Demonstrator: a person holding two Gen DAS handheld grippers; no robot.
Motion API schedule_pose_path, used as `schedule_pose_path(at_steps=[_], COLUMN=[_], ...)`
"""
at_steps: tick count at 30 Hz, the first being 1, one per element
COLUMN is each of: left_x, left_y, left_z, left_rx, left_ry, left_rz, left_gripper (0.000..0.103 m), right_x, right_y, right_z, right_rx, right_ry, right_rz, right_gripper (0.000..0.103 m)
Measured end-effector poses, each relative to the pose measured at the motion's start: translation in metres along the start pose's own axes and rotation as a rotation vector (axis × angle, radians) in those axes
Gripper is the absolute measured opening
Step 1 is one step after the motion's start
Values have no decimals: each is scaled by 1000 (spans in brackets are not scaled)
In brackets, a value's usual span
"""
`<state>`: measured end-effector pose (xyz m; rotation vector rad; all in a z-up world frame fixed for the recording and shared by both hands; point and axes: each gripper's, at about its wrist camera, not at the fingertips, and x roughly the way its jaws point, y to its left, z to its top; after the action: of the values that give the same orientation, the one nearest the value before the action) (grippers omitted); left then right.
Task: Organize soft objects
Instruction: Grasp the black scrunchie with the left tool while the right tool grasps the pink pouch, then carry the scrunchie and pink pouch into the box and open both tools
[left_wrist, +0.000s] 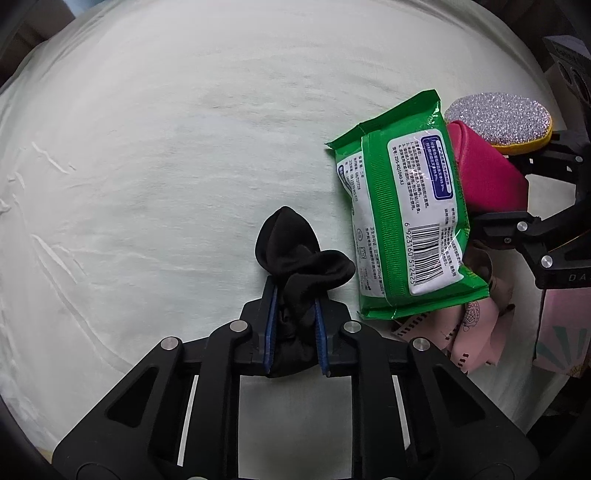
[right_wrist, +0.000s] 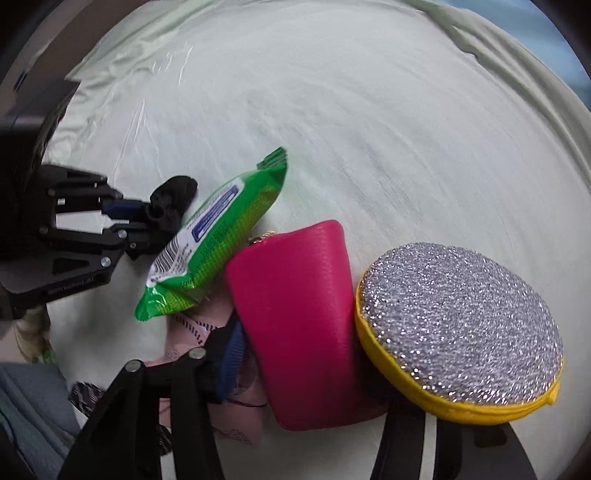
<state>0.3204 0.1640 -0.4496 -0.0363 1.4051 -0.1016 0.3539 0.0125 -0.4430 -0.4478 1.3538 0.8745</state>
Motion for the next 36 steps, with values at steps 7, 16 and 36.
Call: schedule_pose_path(at_steps=[7,16,36], left_x=[-25,-85,-267], left_y=[12,9,-105], left_z=[-11,-22,-72], left_rx=[-19,-1,103], left_ry=[-34,-108,-348], left_rz=[-10,-3,-18], left_gripper=[14,14,14], right_x=[-21,-68,-253], right_y=[-4,12,75], right_z=[-5,-30,-136], right_rx=[77,172,534], right_ry=[-29,-105,-426], right_rz=[2,-6,-84], right_gripper=[39,38,38])
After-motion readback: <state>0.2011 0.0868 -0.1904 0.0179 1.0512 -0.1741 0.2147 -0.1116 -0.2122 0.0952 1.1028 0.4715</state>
